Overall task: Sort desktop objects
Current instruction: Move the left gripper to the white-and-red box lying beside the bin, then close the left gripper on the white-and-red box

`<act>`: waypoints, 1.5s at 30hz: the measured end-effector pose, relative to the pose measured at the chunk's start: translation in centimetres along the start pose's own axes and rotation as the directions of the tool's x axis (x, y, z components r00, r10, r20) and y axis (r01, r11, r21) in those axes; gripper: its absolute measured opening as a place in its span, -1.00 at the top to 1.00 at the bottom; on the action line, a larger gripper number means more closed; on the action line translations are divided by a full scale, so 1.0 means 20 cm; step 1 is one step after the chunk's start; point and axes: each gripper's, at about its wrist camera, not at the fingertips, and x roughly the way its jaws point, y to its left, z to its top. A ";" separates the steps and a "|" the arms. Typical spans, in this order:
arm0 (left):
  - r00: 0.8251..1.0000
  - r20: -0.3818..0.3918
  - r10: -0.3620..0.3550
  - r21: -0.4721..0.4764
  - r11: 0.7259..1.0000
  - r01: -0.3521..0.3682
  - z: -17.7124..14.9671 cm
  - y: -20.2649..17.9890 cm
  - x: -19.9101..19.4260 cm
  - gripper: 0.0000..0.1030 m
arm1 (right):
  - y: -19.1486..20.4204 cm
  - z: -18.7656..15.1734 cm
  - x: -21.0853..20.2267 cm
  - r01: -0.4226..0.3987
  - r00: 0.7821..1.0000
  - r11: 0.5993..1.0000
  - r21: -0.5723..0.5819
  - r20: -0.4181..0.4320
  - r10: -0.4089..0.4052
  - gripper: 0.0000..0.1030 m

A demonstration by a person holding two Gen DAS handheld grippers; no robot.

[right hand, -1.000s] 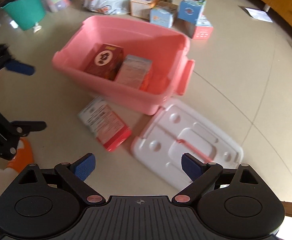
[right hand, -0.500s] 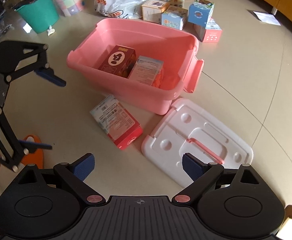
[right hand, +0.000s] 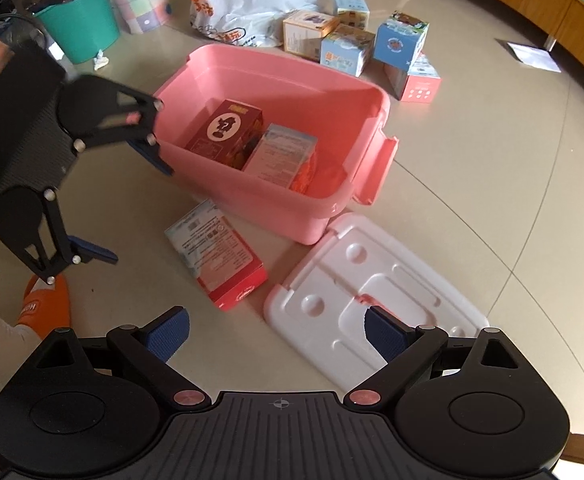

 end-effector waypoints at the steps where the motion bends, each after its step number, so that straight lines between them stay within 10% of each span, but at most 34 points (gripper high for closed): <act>1: 1.000 -0.005 0.001 0.015 1.000 -0.001 0.00 0.00 0.02 -0.74 | 0.00 0.00 0.01 -0.004 1.000 1.000 -0.001 -0.004 0.004 -0.81; 13: 0.992 0.112 -0.062 0.156 0.987 0.045 0.13 -0.01 0.14 -0.56 | -0.05 0.02 0.04 -0.016 1.000 1.000 0.006 -0.007 0.016 -0.81; 32: 1.000 -0.002 -0.021 0.275 0.961 0.020 0.20 -0.04 0.45 -0.56 | -0.13 -0.01 0.04 -0.021 1.000 0.999 0.051 -0.013 0.021 -0.81; 45: 0.997 0.060 0.047 0.267 0.962 -0.061 0.19 -0.07 0.48 -0.55 | -0.09 -0.04 0.08 -0.018 0.999 1.000 0.019 -0.046 0.019 -0.81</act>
